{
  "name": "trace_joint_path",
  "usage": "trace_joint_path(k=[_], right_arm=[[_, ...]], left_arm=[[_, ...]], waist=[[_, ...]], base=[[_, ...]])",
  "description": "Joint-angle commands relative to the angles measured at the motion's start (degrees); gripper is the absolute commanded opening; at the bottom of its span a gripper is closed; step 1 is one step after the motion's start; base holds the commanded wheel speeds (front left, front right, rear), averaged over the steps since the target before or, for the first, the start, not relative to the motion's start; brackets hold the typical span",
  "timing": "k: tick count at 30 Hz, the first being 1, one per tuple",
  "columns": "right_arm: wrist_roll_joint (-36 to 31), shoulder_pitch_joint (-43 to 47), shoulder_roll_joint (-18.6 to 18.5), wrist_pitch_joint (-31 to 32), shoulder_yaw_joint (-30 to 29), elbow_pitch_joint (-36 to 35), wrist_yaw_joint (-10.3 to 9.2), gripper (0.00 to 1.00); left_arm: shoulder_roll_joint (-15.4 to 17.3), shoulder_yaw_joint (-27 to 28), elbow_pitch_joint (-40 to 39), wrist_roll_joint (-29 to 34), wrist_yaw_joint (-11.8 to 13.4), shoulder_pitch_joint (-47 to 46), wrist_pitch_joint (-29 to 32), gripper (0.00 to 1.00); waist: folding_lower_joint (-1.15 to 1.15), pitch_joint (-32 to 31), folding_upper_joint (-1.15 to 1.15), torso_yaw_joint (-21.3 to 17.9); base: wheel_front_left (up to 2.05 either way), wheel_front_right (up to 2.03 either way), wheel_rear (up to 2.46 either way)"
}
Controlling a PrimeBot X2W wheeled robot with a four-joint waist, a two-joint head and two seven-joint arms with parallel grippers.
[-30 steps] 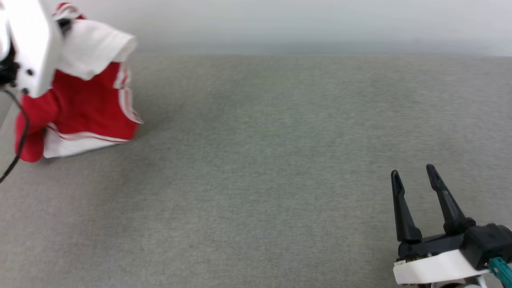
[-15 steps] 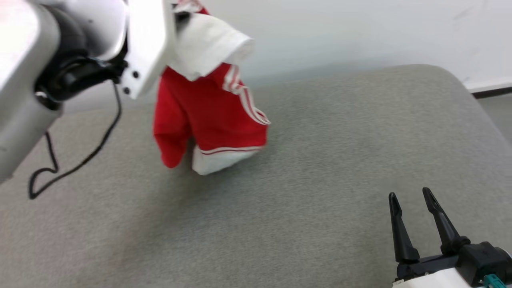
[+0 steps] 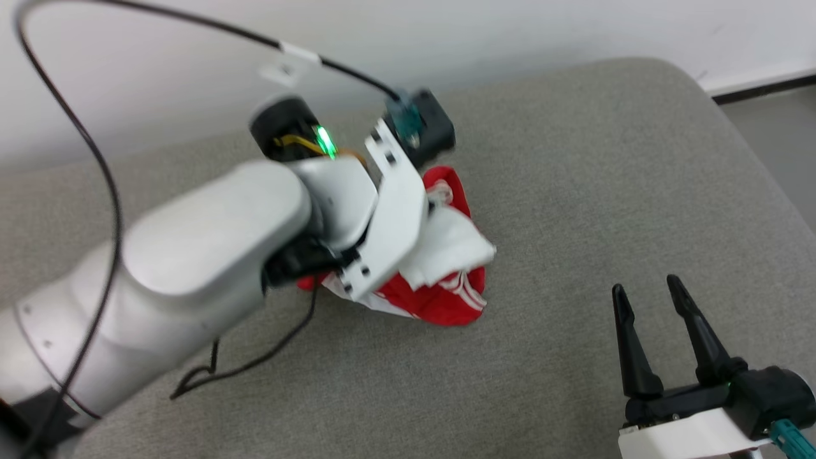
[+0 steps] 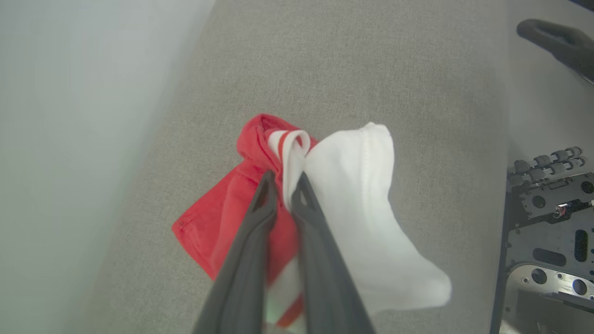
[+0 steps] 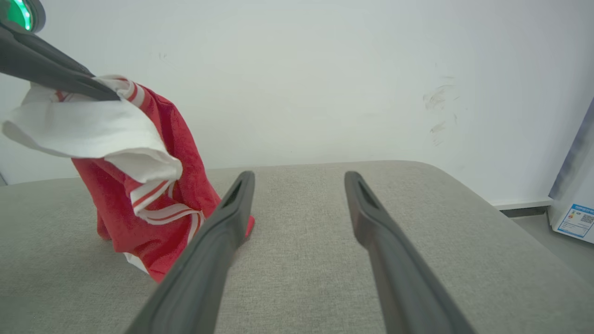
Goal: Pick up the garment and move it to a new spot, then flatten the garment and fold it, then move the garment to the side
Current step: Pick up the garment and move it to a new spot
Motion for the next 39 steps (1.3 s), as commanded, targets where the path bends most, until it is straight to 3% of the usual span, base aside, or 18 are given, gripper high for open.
trace_joint_path(k=[1, 6, 14, 15, 16, 23, 27, 30, 39], right_arm=[[0.4, -0.9, 0.1, -0.1, 0.0, -0.2, -0.02, 1.00], [0.7, -3.9, 0.1, -0.1, -0.4, -0.3, -0.02, 1.00], [1.2, -4.1, 0.1, -0.1, -0.7, 0.6, -0.02, 1.00], [1.2, -4.1, 0.1, -0.1, -0.7, 0.7, -0.02, 1.00], [1.1, -3.9, 0.1, -0.1, -0.8, 0.8, -0.02, 1.00], [0.3, -1.7, 0.1, -0.1, -1.3, 1.4, -0.02, 1.00], [0.2, 0.1, 0.1, -0.1, -1.7, 1.5, -0.02, 1.00], [0.2, 1.2, 0.1, -0.1, -2.0, 1.5, -0.02, 1.00], [0.2, 2.8, 0.1, -0.1, -4.0, 1.0, -0.03, 1.00]], left_arm=[[-0.4, -0.3, 0.4, 0.4, 0.1, 1.2, -0.4, 0.00], [-2.4, -2.0, 3.7, 3.5, 0.1, 10.6, 0.7, 0.00], [-3.2, -2.1, 6.6, 6.2, 0.0, 18.3, 0.6, 0.00], [-3.4, -2.1, 6.9, 6.4, 0.0, 18.0, -0.7, 0.22], [-3.7, -2.0, 7.1, 6.9, 0.1, 17.6, -2.2, 1.00], [-3.5, -1.3, 5.9, 9.2, 0.1, 15.5, -14.9, 1.00], [-2.3, 0.8, 3.2, 12.1, 2.9, 16.5, -22.0, 1.00], [-1.1, 2.6, 1.4, 14.6, 7.1, 18.0, -27.4, 1.00], [1.5, 10.3, -2.3, 17.9, 23.8, 27.5, -45.5, 1.00]], waist=[[0.00, 2.2, -0.01, -0.2], [0.00, 7.1, -0.01, -0.2], [0.00, 7.0, -0.01, 0.5], [0.00, 6.6, -0.01, 0.7], [0.00, 6.1, -0.01, 1.0], [0.00, 1.2, -0.01, 3.1], [0.00, -1.5, -0.01, 5.0], [0.00, -3.0, -0.01, 6.6], [0.00, -5.6, -0.01, 10.6]], base=[[0.00, 0.00, 0.00], [0.00, 0.00, 0.00], [0.00, 0.00, 0.00], [0.00, 0.00, 0.00], [0.00, 0.00, 0.00], [0.00, 0.00, 0.00], [0.00, 0.00, 0.00], [0.00, 0.00, 0.00], [0.00, 0.00, 0.00]])
